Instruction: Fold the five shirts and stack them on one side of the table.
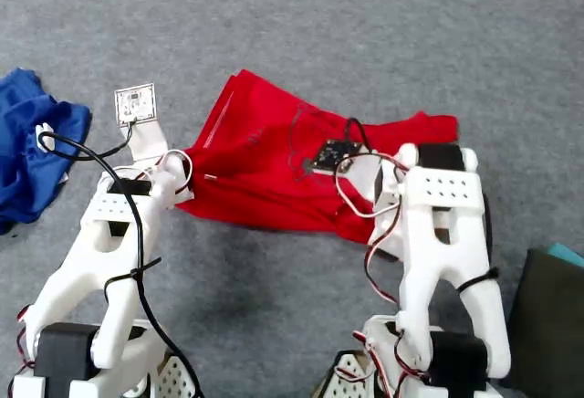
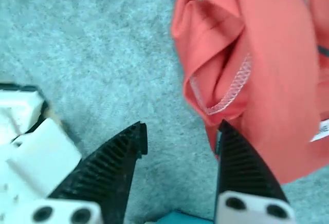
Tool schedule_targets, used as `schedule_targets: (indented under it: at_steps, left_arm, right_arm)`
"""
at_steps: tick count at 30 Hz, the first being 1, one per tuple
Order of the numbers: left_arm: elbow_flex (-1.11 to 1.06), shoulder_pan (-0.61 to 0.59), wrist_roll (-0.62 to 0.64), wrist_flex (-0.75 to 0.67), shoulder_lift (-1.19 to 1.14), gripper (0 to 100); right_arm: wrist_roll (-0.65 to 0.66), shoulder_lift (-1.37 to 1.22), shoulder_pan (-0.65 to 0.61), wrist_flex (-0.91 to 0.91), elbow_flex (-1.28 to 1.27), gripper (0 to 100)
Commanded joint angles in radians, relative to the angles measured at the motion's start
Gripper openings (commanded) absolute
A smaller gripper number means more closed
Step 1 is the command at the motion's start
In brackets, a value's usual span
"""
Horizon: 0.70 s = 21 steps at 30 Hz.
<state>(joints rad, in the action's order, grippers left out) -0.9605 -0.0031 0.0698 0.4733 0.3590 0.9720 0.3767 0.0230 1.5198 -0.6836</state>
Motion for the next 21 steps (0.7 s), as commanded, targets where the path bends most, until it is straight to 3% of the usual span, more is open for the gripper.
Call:
schedule_targets:
  at_steps: [1, 14, 21]
  left_arm:
    - [0.003, -0.012, 0.003, -0.015, 0.007, 2]
    - [0.003, -0.012, 0.003, -0.015, 0.007, 2]
    - [0.003, -0.012, 0.003, -0.015, 0.007, 2]
  right_arm:
    - [0.003, -0.018, 0.013, -0.072, -0.031, 23.0]
    - [-0.032, -0.202, 0.015, -0.172, 0.039, 21.9]
    - [-0.061, -0.211, 0.016, -0.221, 0.045, 0.6]
